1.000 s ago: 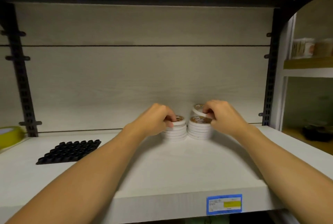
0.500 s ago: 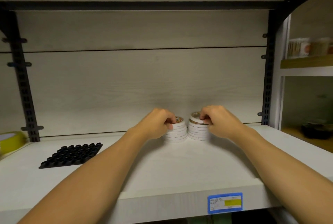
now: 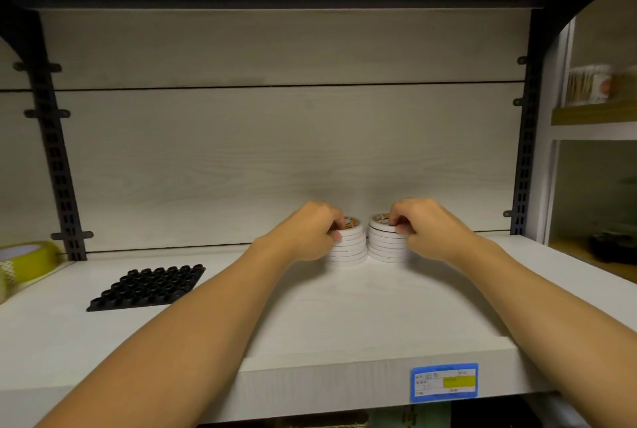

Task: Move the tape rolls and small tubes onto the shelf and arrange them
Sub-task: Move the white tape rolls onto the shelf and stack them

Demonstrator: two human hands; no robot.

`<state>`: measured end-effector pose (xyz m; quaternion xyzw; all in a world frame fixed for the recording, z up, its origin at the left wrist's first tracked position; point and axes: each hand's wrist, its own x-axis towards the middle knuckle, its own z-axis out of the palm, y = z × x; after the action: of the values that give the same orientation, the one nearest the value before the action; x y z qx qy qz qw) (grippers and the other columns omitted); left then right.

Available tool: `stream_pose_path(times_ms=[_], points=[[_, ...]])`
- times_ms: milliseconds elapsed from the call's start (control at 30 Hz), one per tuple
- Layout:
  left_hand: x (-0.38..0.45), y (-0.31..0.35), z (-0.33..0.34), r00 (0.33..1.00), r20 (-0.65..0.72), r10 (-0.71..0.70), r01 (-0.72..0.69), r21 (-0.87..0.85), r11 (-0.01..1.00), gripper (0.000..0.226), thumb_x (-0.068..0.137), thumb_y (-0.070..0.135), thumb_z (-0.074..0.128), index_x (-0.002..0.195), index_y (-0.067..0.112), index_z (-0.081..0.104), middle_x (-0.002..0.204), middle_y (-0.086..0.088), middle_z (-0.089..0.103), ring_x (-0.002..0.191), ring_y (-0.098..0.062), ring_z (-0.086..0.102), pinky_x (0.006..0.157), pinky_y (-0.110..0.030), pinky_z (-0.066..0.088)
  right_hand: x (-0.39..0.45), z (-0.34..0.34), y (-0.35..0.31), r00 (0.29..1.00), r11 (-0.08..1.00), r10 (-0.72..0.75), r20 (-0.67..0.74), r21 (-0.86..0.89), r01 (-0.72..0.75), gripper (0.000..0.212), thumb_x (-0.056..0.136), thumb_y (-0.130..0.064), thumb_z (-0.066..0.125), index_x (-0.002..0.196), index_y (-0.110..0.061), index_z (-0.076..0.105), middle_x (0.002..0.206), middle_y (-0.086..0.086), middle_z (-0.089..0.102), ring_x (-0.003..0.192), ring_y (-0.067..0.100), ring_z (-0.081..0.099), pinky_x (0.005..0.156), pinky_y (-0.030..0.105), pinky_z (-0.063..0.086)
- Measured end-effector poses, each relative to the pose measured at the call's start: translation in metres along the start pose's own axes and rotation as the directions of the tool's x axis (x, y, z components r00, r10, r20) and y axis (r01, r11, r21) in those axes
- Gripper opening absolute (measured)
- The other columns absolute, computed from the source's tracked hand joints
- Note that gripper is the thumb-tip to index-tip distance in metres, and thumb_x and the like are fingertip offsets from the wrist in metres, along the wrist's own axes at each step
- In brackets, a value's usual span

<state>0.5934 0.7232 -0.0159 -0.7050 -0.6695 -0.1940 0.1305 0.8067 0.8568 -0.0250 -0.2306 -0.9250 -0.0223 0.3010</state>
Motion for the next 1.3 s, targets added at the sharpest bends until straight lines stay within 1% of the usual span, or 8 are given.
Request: stream_pose_path(times_ms=[333,500,600,700,833,1000,1100,1300], points=[[-0.001,-0.001,0.001,1.000,-0.011,0.014,-0.014,0.024,1.000,0.012,0.092,0.016,0.061,0.101,0.014,0.068,0.096,0.004,0.058,0.091,-0.016,0.052,0.079,-0.028,0.041,-0.001,-0.003,-0.004,0.999,1.000,0.008,0.033,0.000,-0.008,0.022,0.080,-0.001,0.053,0.091,-0.014,0.066,0.088,-0.003,0.063,0.081,0.020,0.058,0.071,0.036,0.051],[-0.011,0.006,-0.007,1.000,-0.026,-0.017,0.019,0.053,0.998,0.025,0.089,0.020,0.060,0.112,0.014,0.068,0.109,0.000,0.060,0.104,-0.018,0.054,0.089,-0.034,0.049,-0.004,-0.005,-0.009,0.998,0.999,0.035,0.056,-0.011,-0.035,0.018,0.080,-0.003,0.054,0.090,-0.015,0.064,0.087,-0.003,0.063,0.080,0.021,0.058,0.071,0.041,0.053],[-0.025,0.013,-0.021,0.996,-0.044,-0.079,0.082,0.083,0.993,0.027,0.088,0.018,0.059,0.113,0.015,0.067,0.110,0.000,0.059,0.108,-0.022,0.055,0.089,-0.038,0.050,-0.010,-0.013,-0.018,0.997,0.999,0.052,0.058,-0.002,-0.052,0.016,0.083,-0.012,0.058,0.097,-0.015,0.063,0.094,-0.002,0.062,0.087,0.022,0.059,0.077,0.040,0.052],[-0.043,0.019,-0.041,0.978,-0.108,-0.180,0.196,0.164,0.967,0.028,0.087,0.018,0.055,0.113,0.019,0.065,0.117,0.000,0.061,0.110,-0.028,0.057,0.088,-0.041,0.052,-0.017,-0.028,-0.029,0.997,0.997,0.074,0.009,0.000,-0.074,0.026,0.086,-0.020,0.062,0.110,-0.012,0.060,0.107,0.002,0.061,0.100,0.022,0.058,0.085,0.036,0.049],[-0.077,0.025,-0.067,0.961,-0.135,-0.243,0.271,0.261,0.926,0.031,0.088,0.021,0.053,0.117,0.022,0.063,0.122,0.001,0.061,0.111,-0.030,0.059,0.089,-0.039,0.052,-0.031,-0.044,-0.053,0.998,0.999,0.030,-0.063,-0.031,-0.032,0.031,0.088,-0.019,0.059,0.118,-0.010,0.059,0.117,0.004,0.059,0.110,0.022,0.056,0.090,0.036,0.049],[-0.135,0.033,-0.098,0.924,-0.218,-0.313,0.366,0.276,0.889,0.029,0.093,0.027,0.052,0.120,0.024,0.063,0.125,0.004,0.061,0.111,-0.026,0.060,0.088,-0.038,0.052,-0.058,-0.055,-0.097,0.995,0.996,-0.085,-0.046,-0.037,0.083,0.041,0.084,-0.032,0.061,0.122,-0.017,0.058,0.116,0.000,0.057,0.110,0.021,0.056,0.088,0.039,0.051],[-0.175,0.036,-0.110,0.903,-0.225,-0.366,0.421,0.299,0.856,0.028,0.093,0.031,0.053,0.119,0.027,0.063,0.123,0.007,0.061,0.108,-0.023,0.060,0.088,-0.040,0.054,-0.070,-0.055,-0.127,0.989,0.989,-0.144,-0.037,-0.021,0.144,0.040,0.086,-0.035,0.061,0.122,-0.020,0.056,0.115,-0.002,0.055,0.108,0.020,0.054,0.087,0.036,0.050],[-0.253,0.043,-0.136,0.860,-0.257,-0.441,0.509,0.386,0.769,0.029,0.094,0.030,0.056,0.122,0.025,0.063,0.120,0.007,0.060,0.107,-0.018,0.059,0.083,-0.039,0.055,-0.073,-0.046,-0.181,0.980,0.979,-0.198,0.003,0.044,0.198,0.050,0.090,-0.038,0.060,0.135,-0.018,0.050,0.134,-0.001,0.055,0.121,0.020,0.052,0.097,0.035,0.047]])
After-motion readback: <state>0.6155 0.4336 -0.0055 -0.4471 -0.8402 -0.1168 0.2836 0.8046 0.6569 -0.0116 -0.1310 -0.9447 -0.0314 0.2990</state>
